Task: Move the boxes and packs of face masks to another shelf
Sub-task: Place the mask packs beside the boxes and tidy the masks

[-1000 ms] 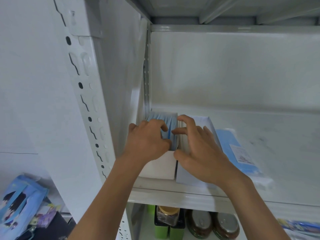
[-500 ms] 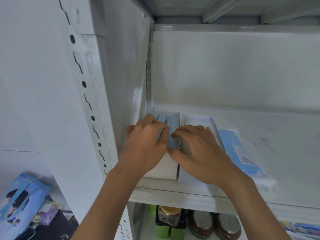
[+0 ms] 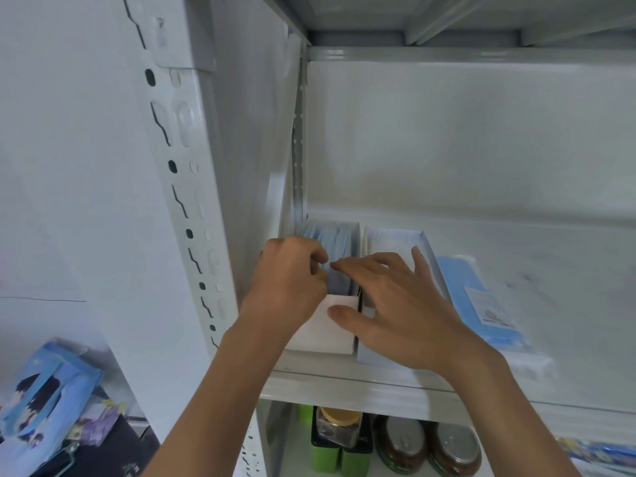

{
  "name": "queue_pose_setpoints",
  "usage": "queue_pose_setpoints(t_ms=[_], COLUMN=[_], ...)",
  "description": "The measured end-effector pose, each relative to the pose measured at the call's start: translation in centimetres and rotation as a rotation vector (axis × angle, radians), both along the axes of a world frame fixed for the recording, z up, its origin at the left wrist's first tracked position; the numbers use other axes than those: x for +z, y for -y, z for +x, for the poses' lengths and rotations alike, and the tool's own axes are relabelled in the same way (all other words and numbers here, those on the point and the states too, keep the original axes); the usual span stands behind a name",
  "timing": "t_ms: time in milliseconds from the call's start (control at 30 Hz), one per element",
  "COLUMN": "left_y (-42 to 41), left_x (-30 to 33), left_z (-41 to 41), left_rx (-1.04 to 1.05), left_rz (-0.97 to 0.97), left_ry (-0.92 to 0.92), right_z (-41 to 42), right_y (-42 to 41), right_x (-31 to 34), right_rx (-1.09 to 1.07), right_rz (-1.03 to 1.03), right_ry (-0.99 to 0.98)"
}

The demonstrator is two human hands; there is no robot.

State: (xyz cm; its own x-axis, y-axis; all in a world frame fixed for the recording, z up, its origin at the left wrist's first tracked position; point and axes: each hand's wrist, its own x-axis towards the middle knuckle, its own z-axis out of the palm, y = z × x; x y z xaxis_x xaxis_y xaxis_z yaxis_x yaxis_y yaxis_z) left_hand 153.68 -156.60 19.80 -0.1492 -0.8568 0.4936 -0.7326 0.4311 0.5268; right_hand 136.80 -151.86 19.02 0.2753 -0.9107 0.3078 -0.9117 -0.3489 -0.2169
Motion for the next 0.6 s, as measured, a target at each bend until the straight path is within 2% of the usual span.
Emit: queue_pose_setpoints(t_ms=[167,367,467,600], left_y=[-0.5,-1.0,-0.9,-1.1], left_x=[-0.6,-1.1,-1.7,-2.3], left_z=[0.3,0.2,0.4,0.6], left_rx=[0.03,0.033,-0.07,-0.024], left_rz=[-0.19,-0.163,-0.105,-0.115], left_ry=[-0.133,0.105,0.184,0.216], right_z=[0.1,0.2,0.2,0.3], right_y=[0.0,0.0,-0.1,0.0], right_x=[0.0,0.1,0.1,0.0], right_rx=[-0.012,-0.002,-0.003,-0.009], right_rz=[-0.019,-0.011,-0.012,0.0], right_ry=[-0.015,-0.013,-0.013,-0.087])
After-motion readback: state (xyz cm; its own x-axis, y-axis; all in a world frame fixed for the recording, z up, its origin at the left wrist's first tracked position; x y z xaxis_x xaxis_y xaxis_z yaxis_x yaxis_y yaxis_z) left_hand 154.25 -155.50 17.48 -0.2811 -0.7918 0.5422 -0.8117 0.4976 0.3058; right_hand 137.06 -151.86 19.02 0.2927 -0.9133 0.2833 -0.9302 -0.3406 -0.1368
